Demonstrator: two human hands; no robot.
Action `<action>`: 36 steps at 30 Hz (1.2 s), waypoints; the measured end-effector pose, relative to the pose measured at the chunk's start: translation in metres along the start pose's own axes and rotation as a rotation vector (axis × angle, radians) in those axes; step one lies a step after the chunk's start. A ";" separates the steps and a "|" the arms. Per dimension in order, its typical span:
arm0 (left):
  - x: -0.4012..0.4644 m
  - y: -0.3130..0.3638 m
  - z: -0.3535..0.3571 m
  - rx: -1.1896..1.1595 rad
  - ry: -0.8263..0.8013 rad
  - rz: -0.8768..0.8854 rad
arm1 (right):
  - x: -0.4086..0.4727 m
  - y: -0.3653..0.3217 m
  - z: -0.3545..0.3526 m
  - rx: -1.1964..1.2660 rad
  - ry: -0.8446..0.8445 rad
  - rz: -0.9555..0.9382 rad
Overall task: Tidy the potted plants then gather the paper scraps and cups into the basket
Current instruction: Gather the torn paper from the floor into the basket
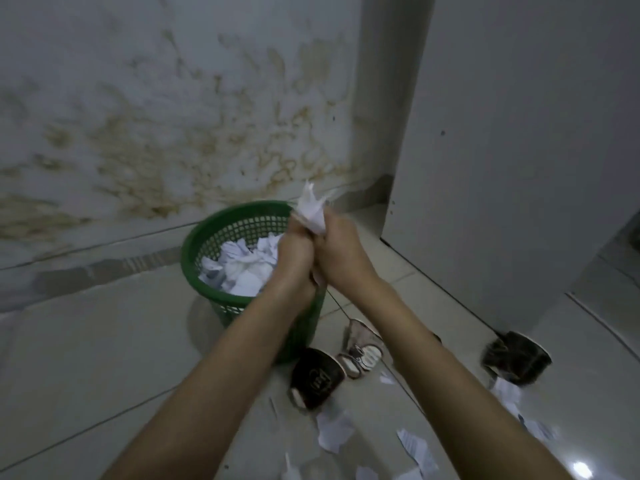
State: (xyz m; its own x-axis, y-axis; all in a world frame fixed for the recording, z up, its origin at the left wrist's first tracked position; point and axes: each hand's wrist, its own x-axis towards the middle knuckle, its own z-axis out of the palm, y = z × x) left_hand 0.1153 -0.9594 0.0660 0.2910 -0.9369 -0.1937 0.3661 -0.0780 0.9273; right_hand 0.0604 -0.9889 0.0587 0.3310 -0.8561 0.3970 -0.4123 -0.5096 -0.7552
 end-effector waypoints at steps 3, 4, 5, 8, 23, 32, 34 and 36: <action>0.030 0.023 -0.025 0.081 0.030 -0.101 | 0.051 -0.006 0.025 -0.038 -0.205 0.060; 0.038 0.030 -0.036 0.158 0.073 -0.145 | 0.061 -0.005 0.029 -0.130 -0.286 0.055; 0.047 0.031 -0.048 0.246 0.114 -0.183 | 0.070 -0.002 0.030 -0.233 -0.377 0.049; 0.062 0.025 -0.079 0.677 0.218 -0.128 | 0.087 0.005 0.026 -0.468 -0.609 0.171; 0.072 -0.012 -0.096 1.719 -0.272 0.112 | 0.055 0.016 0.040 -0.673 -0.950 0.160; -0.020 -0.012 -0.030 1.174 -0.085 0.769 | -0.029 0.006 -0.063 -0.378 -0.359 0.018; -0.041 -0.035 -0.019 1.080 -0.212 0.741 | -0.068 0.043 -0.078 -0.361 -0.343 0.196; -0.046 -0.069 -0.011 1.176 -0.392 0.630 | -0.101 0.090 -0.073 -0.431 -0.465 0.400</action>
State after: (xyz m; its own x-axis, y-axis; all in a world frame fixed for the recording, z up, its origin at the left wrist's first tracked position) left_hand 0.0863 -0.9075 0.0071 -0.2081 -0.9393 0.2728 -0.7397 0.3336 0.5844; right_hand -0.0718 -0.9546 -0.0109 0.3714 -0.9070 -0.1983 -0.8406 -0.2377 -0.4868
